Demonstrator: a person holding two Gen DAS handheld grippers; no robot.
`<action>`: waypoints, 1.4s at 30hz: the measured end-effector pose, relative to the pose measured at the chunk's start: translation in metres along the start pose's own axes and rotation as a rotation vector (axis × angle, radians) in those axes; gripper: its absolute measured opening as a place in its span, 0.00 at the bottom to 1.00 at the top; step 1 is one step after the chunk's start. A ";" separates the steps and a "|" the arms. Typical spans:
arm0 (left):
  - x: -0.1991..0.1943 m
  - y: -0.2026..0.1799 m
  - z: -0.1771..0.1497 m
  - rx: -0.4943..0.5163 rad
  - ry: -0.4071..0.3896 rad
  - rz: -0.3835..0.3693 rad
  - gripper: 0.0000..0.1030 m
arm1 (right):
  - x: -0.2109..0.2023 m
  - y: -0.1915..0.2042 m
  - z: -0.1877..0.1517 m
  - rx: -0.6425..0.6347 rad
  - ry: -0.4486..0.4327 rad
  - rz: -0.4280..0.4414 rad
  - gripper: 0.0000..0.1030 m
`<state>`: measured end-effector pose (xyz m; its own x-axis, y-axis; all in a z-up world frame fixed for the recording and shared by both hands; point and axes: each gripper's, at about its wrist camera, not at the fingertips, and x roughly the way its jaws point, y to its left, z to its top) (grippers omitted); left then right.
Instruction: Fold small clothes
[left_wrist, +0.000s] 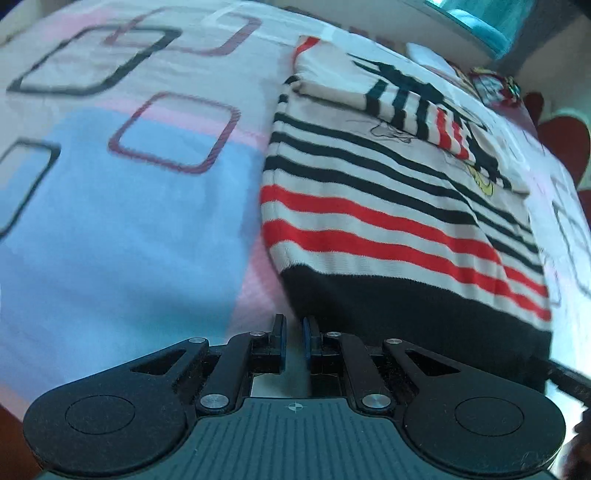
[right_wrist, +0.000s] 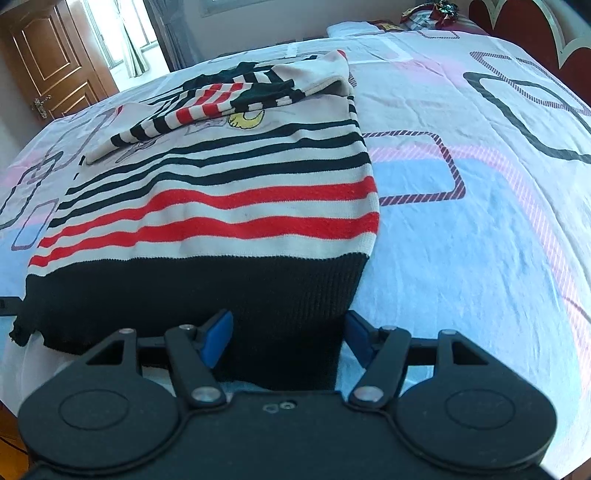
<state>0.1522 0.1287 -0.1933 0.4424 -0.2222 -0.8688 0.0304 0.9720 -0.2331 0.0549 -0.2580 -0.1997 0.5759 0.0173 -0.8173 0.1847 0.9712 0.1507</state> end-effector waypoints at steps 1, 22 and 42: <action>-0.004 -0.002 -0.001 0.025 -0.040 -0.002 0.07 | 0.000 0.001 0.000 0.000 -0.002 -0.001 0.63; 0.005 0.006 -0.007 -0.109 -0.020 -0.081 0.07 | -0.004 0.001 -0.003 0.020 -0.020 -0.010 0.62; -0.023 -0.019 -0.011 0.033 -0.227 0.046 1.00 | -0.006 -0.004 -0.005 0.025 -0.031 0.007 0.61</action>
<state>0.1313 0.1149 -0.1735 0.6346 -0.1579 -0.7566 0.0331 0.9836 -0.1775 0.0467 -0.2603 -0.1987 0.6020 0.0161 -0.7984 0.2004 0.9647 0.1706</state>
